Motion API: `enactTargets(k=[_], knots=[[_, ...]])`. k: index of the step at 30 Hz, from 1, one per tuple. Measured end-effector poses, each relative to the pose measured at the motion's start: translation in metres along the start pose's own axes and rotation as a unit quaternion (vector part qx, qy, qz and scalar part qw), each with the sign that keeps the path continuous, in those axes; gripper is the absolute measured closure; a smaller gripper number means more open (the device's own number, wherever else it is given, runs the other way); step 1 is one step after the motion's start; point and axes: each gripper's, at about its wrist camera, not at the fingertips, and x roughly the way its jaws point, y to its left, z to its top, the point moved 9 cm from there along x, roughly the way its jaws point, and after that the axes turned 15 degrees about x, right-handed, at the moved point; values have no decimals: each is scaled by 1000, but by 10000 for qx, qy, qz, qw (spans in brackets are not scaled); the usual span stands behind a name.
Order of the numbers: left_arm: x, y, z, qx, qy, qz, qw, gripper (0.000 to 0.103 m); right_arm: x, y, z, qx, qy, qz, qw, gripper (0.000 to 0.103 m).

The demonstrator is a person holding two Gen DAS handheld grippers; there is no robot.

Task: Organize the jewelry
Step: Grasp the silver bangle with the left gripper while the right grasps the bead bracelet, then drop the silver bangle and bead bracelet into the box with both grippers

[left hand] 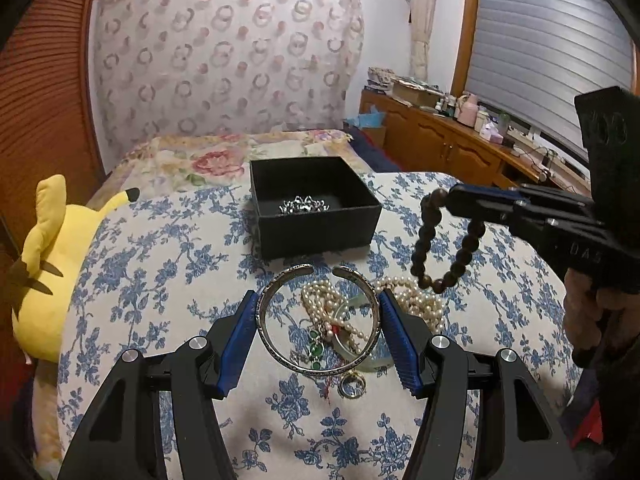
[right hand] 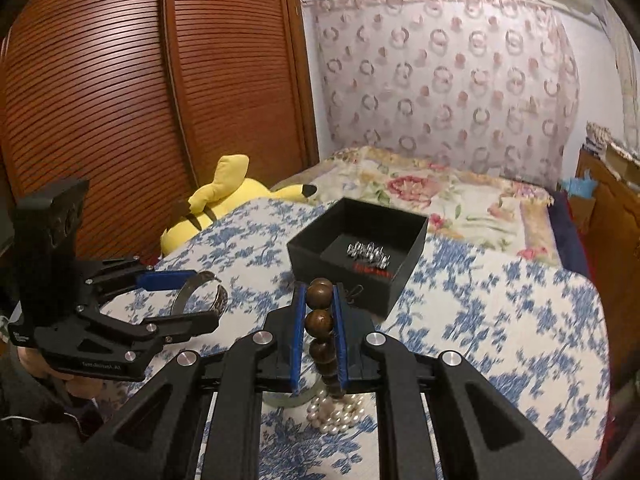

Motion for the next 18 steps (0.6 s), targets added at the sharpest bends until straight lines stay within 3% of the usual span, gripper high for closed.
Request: enactTargets(k=[18], knots=[[44,26,53,162,-1,103,9998,45,15,-26,79,-157,-443,-54,9989,88]])
